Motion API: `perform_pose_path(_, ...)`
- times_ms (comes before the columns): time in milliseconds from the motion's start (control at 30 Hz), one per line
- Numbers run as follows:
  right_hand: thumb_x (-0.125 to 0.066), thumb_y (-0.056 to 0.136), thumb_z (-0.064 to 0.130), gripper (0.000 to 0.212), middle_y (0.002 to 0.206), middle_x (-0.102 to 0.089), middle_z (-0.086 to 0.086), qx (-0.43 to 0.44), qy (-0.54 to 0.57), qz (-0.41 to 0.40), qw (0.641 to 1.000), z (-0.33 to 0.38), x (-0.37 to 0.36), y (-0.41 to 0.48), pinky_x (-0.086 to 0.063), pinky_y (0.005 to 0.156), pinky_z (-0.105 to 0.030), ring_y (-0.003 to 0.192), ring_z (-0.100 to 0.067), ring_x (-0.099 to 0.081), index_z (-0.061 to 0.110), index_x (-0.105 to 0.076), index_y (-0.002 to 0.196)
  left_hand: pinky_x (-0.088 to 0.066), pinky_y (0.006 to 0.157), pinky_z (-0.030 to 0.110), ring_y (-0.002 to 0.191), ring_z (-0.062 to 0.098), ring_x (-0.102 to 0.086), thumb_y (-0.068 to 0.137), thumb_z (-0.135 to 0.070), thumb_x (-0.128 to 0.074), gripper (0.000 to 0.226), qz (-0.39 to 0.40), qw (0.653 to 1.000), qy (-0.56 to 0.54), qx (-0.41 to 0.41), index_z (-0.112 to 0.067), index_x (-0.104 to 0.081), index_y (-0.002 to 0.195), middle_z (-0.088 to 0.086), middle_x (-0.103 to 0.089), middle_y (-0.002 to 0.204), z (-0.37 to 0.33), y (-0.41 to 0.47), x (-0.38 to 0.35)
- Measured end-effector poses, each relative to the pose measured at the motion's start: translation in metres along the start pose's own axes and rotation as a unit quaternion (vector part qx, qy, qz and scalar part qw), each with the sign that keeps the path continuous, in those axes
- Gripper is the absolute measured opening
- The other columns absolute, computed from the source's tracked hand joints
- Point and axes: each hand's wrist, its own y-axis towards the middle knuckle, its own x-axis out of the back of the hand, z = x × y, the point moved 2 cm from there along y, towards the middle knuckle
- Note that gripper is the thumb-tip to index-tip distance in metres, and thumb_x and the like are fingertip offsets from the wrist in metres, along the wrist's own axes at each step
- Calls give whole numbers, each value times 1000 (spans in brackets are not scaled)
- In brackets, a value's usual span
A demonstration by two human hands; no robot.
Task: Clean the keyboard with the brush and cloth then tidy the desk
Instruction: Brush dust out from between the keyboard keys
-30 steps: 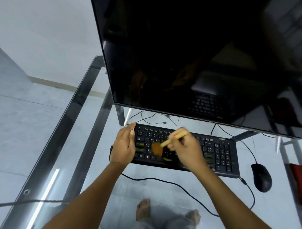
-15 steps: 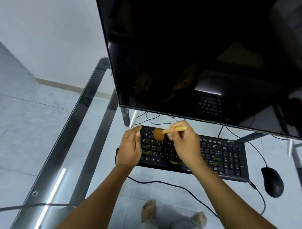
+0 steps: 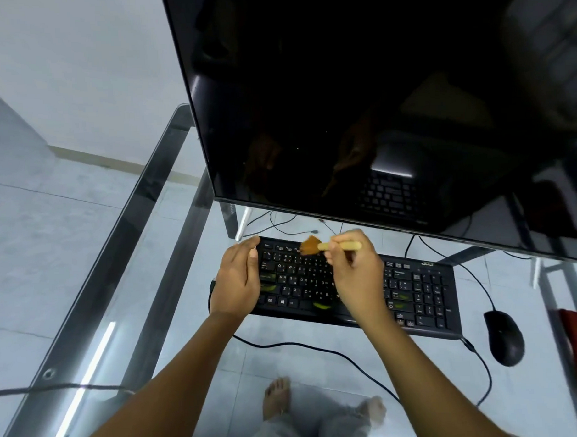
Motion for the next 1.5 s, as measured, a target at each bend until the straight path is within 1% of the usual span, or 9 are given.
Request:
perform_pose_path(233,-60,93,9,23,83,-70,0,20,20,-28,999,-15,15,-37,-52,58,-34,72,-26,-66,31,-60,88,-37,108,30,125,12,-47,101,-38,-26,48,1,1000,8,-2,-15,-54,133,1,-58,130,-4,0,0)
perform_pose_path(367,-63,93,14,17,83,-71,10,70,-12,119,990,-9,3,-47,-54,59,-29,70,-10,-67,30,-62,85,-37,107,29,124,13,-47,101,-39,-27,48,0,1000,19,-9,-15,-55,132,1,-58,129,-3,0,1)
perform_pose_path(467,-62,93,12,22,83,-70,3,51,6,-15,999,-10,12,-36,-56,62,-35,74,-12,-68,32,-60,85,-37,107,30,125,13,-47,101,-37,-28,47,4,1000,15,-7,-15,-55,132,1,-58,129,-6,0,0)
perform_pose_path(600,-61,94,17,9,80,-69,12,64,-27,205,976,-1,-5,-43,-56,62,-36,67,-10,-66,22,-64,87,-39,107,33,124,14,-47,101,-41,-27,49,4,1000,25,-7,-16,-54,132,0,-58,129,-3,1,1)
perform_pose_path(733,-60,94,12,13,77,-69,11,43,3,-7,999,-6,15,-23,-54,58,-31,65,-11,-66,21,-61,85,-38,108,33,125,13,-46,101,-38,-29,46,5,1000,11,-6,-15,-55,132,0,-58,129,-6,-1,0)
perform_pose_path(867,-57,95,11,13,76,-74,4,4,-19,175,984,0,1,-26,-59,68,-42,69,-18,-70,18,-61,85,-37,107,30,125,11,-46,101,-38,-30,45,2,1000,18,-3,-16,-55,132,-1,-58,129,-4,0,1)
perform_pose_path(1000,-58,96,10,15,80,-71,-2,-3,7,-39,999,-10,24,-1,-59,68,-40,73,-16,-70,21,-60,85,-37,108,30,126,11,-45,101,-39,-30,45,5,1000,10,-2,-17,-55,132,-2,-57,130,-5,0,0)
perform_pose_path(1367,-60,94,15,12,87,-71,1,78,-33,100,991,19,-26,11,-53,66,-25,76,-14,-66,22,-62,85,-39,106,31,124,13,-47,101,-38,-30,44,3,1000,22,-2,-17,-54,132,0,-58,129,-4,1,1)
perform_pose_path(1500,-58,94,8,14,85,-67,-2,46,-19,-25,998,5,-4,18,-46,60,-16,67,-8,-60,18,-61,86,-38,107,31,125,11,-45,101,-38,-30,45,6,1000,13,-1,-17,-54,132,-1,-57,129,-7,0,1)
